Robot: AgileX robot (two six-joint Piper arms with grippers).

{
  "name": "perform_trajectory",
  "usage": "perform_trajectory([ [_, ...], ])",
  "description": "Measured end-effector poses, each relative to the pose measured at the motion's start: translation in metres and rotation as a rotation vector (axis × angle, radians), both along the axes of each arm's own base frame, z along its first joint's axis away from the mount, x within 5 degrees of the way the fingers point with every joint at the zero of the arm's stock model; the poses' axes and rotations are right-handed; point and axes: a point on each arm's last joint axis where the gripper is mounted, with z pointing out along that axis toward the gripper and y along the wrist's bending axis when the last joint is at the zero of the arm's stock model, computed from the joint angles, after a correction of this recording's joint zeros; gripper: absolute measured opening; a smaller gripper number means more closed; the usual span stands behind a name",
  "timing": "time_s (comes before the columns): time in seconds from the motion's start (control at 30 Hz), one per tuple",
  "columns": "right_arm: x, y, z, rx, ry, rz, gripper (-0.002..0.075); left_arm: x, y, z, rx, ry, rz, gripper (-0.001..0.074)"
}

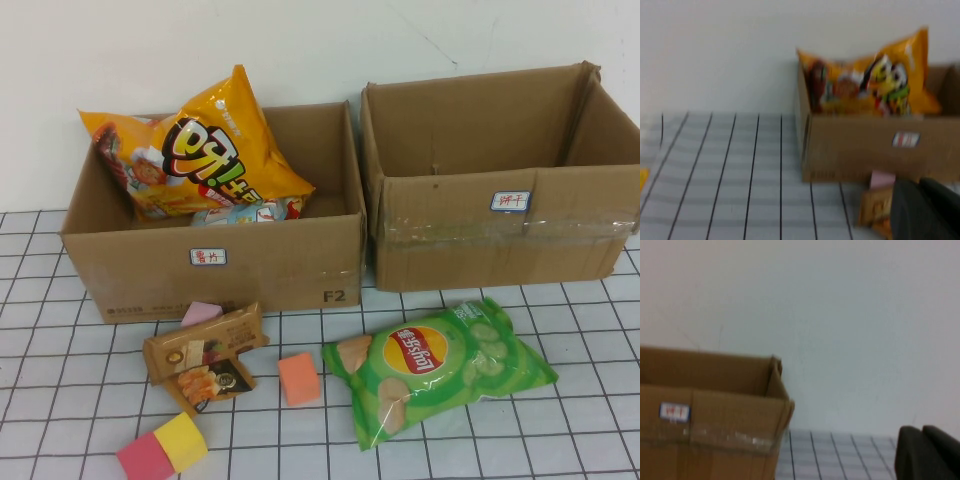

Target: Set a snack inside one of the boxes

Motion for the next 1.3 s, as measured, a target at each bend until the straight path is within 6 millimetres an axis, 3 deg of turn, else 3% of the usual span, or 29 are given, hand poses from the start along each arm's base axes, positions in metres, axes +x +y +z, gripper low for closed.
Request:
perform_trajectory([
  [0.13,0.024,-0.002,-0.017,0.002,0.22,-0.012,-0.0001,0.024,-0.003,-0.017,0.004,0.291,-0.028,-0.0001],
  [0.33,0.057,0.001,-0.048,-0.023,0.589,0.025,-0.0001,0.061,-0.013,-0.033,-0.069,0.472,-0.113,-0.0001],
  [0.47,0.077,0.016,-0.053,-0.077,0.744,0.159,-0.0001,0.082,-0.027,-0.041,-0.024,0.583,-0.306,-0.0001],
  [0.6,0.094,0.032,-0.055,-0.169,0.826,0.317,-0.0001,0.114,-0.039,-0.046,-0.027,0.637,-0.458,-0.0001],
  [0.8,0.107,0.05,-0.069,-0.176,0.916,0.509,-0.0001,0.17,-0.043,-0.041,-0.001,0.614,-0.497,-0.0001],
  [0.93,0.108,0.059,-0.069,-0.205,0.878,0.63,-0.0001,0.203,-0.053,-0.038,0.163,0.637,-0.549,0.0024],
  [1.0,0.107,0.063,-0.066,-0.222,0.85,0.678,-0.0001,0.216,-0.062,-0.043,0.246,0.676,-0.569,0.0081],
  [1.23,0.106,0.066,-0.065,-0.232,0.828,0.728,-0.0001,0.252,-0.089,-0.064,0.499,0.772,-0.616,0.0567],
  [1.3,0.106,0.067,-0.065,-0.226,0.826,0.729,-0.0001,0.262,-0.091,-0.074,0.522,0.8,-0.622,0.064],
])
